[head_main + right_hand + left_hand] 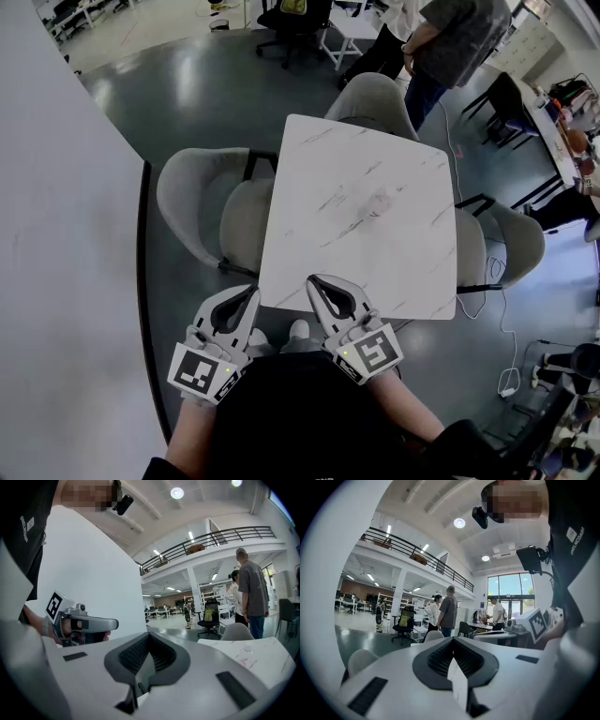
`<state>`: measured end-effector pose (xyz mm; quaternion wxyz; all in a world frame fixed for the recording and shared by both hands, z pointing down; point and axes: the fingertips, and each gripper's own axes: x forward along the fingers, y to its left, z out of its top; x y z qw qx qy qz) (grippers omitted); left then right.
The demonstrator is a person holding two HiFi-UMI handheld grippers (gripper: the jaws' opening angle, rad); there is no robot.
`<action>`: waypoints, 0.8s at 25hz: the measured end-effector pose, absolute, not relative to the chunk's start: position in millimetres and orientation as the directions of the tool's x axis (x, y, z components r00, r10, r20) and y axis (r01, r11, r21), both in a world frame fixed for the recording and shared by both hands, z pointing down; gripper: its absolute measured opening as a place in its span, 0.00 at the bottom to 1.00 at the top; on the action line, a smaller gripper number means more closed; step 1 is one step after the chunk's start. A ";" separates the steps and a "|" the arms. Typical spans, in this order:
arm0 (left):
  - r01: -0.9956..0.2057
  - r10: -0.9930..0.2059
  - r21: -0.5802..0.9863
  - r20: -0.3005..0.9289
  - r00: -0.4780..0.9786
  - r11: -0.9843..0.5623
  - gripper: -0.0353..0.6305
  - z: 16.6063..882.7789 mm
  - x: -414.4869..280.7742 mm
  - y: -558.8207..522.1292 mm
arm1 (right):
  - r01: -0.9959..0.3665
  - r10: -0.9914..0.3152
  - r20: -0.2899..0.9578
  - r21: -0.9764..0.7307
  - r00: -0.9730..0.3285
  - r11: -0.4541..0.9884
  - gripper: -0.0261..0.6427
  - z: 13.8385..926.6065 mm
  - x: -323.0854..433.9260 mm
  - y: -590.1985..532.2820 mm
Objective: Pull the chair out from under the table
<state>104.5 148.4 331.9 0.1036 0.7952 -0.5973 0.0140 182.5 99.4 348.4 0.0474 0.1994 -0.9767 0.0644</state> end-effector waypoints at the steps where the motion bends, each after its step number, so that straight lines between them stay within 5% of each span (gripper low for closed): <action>1: -0.952 -0.948 0.160 0.143 0.283 -0.260 0.06 332.7 102.5 148.5 | -0.393 -0.381 0.119 -0.106 -0.917 0.913 0.06 349.4 181.1 100.0; 20: -0.955 -0.963 0.208 0.120 0.241 -0.213 0.06 336.7 100.4 139.6 | -0.367 -0.353 0.110 -0.149 -0.929 0.918 0.06 355.9 191.6 79.5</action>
